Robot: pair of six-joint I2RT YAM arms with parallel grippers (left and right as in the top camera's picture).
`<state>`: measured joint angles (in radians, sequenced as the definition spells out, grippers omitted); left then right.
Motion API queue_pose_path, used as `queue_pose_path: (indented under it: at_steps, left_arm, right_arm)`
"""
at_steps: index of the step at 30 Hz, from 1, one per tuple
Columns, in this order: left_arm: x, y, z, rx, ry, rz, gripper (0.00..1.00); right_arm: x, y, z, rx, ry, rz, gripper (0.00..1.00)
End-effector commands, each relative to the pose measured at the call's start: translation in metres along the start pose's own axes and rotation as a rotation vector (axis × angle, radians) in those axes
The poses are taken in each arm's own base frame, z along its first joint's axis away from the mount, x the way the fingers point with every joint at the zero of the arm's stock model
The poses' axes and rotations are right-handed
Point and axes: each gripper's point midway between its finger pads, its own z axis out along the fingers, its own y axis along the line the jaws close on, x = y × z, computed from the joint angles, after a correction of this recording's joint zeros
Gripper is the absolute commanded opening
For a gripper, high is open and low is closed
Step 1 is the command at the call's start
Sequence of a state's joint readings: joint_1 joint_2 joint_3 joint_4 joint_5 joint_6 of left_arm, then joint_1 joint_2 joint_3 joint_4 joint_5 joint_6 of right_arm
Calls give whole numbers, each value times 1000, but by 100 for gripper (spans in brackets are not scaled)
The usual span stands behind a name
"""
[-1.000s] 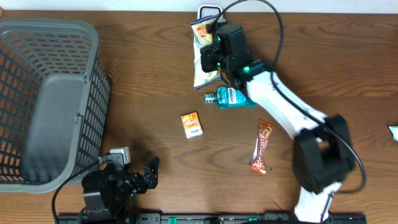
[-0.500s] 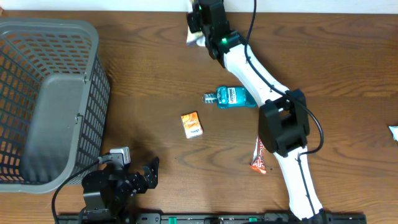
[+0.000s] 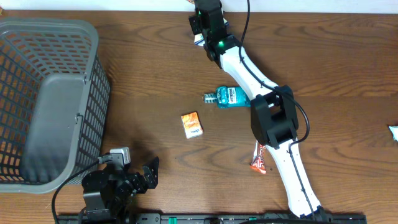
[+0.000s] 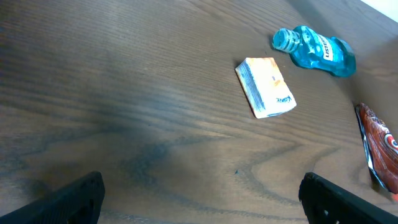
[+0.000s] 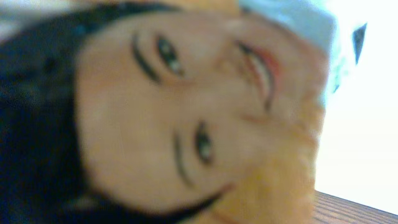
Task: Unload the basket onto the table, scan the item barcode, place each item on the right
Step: 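Lift the snack bag with the right gripper and hold it over the scanner, then carry the snack bag to the right table edge and release it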
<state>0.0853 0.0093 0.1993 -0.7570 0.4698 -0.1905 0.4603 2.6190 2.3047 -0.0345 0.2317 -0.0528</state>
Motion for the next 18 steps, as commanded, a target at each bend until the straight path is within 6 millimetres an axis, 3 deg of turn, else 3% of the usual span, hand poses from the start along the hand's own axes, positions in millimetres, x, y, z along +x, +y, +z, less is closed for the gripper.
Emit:
queue_pose_path:
  at_steps: [1, 6, 13, 15, 18]
  left_arm:
    - [1, -1, 0, 8, 3, -14, 100]
    - [1, -1, 0, 8, 3, -14, 100]
    - [1, -1, 0, 8, 3, -14, 100]
    - [1, -1, 0, 8, 3, -14, 100]
    - [1, -1, 0, 8, 3, -14, 100]
  right_arm:
    - [-34, -25, -9, 79, -35, 7, 1]
    - [-54, -30, -27, 77, 10, -4, 1]
    - [-74, -45, -69, 77, 121, -28, 1]
    - [-73, -55, -86, 84, 183, -20, 1]
    - [-55, -88, -124, 138, 345, 73, 1]
